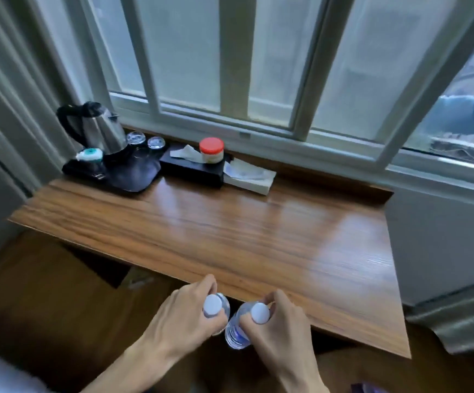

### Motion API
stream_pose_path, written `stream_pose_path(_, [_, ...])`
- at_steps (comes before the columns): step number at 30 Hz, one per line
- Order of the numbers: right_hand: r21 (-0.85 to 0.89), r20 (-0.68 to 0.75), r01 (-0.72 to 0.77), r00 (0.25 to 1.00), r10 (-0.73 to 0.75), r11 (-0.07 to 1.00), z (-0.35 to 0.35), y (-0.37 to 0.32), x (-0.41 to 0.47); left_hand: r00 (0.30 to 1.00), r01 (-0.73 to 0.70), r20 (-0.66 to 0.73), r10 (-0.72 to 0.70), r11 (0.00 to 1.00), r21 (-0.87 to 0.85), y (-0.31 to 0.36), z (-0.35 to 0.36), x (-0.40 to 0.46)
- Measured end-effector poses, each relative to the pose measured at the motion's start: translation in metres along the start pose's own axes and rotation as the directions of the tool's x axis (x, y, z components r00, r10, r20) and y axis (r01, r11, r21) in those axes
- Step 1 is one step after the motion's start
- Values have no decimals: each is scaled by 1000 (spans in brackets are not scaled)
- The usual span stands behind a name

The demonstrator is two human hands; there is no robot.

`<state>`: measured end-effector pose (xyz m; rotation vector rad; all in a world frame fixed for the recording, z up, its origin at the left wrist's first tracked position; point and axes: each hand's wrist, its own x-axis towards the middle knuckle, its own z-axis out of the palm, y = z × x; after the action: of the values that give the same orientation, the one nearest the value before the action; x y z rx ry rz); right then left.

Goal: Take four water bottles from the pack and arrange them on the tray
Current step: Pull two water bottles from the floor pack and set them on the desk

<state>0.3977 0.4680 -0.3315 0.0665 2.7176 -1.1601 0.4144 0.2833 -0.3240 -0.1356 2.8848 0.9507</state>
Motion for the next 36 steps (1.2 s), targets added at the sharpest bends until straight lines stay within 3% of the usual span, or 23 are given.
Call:
stream_pose_path(8, [24,98,221,970,-223,975,76,-130,61,963,166,-205,-176,984,-63,-89,-121,30])
stream_pose_path(14, [27,130,309,942,-310,951,119,-200,119,933,205,-286,-217,976,-69,-144,-173,73])
stream_pose_path(29, [41,240,280,929,-282,959,230,-293,238,901,332,-284,-329,943,-37,-253,-238,198])
stream_pose_path(36, [40,243,228,942,-231,973,263,-328,268,909,318,-264,-322,946,-60,-298,-263,240])
